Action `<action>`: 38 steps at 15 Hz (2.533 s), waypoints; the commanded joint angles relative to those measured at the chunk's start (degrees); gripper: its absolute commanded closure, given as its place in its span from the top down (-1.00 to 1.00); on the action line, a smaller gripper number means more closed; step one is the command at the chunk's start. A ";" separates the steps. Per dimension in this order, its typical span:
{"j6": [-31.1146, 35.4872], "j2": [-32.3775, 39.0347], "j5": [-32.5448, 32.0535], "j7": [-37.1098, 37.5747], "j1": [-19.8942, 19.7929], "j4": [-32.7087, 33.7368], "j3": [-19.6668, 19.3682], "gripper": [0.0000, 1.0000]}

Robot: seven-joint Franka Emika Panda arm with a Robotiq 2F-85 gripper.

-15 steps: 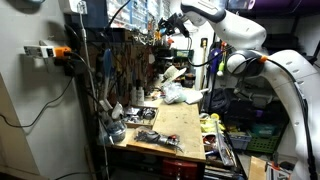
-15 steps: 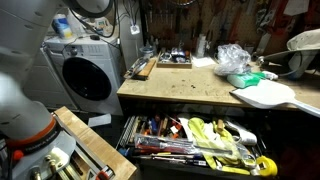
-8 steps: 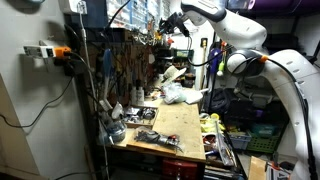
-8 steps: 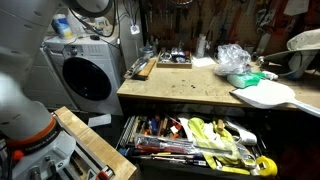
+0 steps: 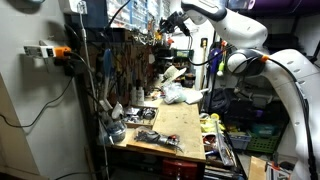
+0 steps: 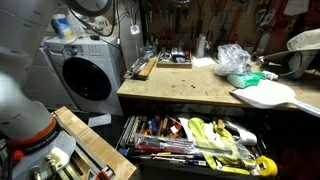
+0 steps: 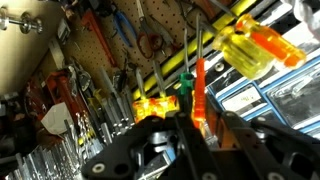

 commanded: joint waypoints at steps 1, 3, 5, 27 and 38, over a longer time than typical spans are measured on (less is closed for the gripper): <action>-2.66 -1.59 -2.13 0.46 -0.32 -0.31 -1.42 -0.88; -3.40 -2.12 -2.58 0.14 -0.70 -0.43 -1.76 -0.88; -4.92 -2.63 -2.63 -0.32 -1.13 -0.69 -1.90 -0.88; -7.75 -1.48 2.14 -4.48 -2.15 0.09 1.25 0.00; -3.86 -1.50 1.93 0.36 -0.80 0.07 1.03 -0.04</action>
